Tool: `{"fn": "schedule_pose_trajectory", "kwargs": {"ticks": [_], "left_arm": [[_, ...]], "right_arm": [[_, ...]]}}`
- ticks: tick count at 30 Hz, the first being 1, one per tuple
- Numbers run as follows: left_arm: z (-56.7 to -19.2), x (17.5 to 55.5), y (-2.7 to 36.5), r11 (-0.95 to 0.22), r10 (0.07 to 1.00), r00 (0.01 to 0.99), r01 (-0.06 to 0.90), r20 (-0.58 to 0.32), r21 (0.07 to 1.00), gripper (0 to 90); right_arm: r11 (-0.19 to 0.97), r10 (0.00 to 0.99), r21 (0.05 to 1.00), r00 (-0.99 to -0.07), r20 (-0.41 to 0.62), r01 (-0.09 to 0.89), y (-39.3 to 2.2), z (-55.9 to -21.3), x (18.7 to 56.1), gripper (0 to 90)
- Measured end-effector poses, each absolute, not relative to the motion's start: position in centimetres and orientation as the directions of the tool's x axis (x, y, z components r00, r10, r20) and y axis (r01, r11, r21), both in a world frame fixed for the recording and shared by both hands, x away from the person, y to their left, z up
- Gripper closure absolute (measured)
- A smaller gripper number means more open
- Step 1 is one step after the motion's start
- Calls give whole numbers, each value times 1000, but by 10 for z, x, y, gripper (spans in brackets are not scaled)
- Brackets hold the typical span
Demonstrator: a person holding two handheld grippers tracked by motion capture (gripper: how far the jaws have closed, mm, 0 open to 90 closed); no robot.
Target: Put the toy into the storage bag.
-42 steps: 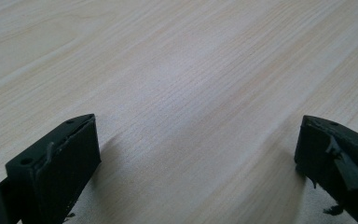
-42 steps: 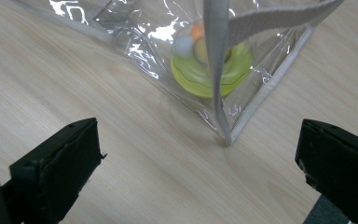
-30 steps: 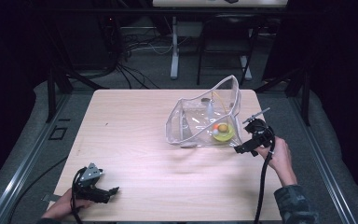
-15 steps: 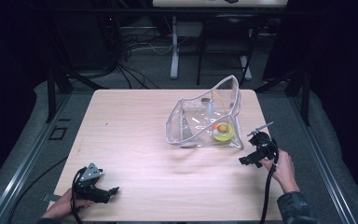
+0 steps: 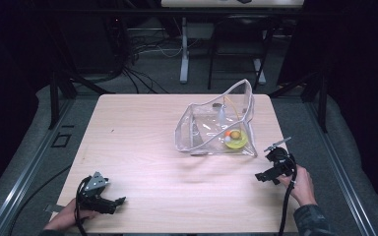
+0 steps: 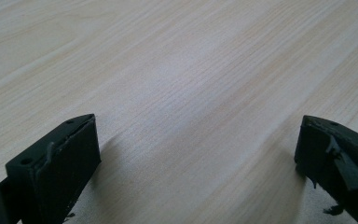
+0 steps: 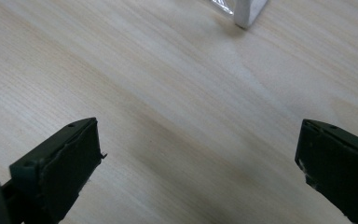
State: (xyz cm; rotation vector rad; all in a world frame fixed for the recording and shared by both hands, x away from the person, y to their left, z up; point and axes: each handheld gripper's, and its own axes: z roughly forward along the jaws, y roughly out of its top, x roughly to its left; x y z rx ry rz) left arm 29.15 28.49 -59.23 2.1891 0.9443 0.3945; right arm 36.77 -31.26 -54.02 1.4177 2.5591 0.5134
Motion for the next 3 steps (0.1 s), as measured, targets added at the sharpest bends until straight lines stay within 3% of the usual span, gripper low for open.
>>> {"fn": "schedule_pose_trajectory", "kwargs": {"ticks": [3], "left_arm": [[-592, 292, 285, -480, 728, 685, 511, -1, 713, 0]], "right_arm": [[481, 847, 381, -530, 30, 790, -313, -542, 367, 0]]}}
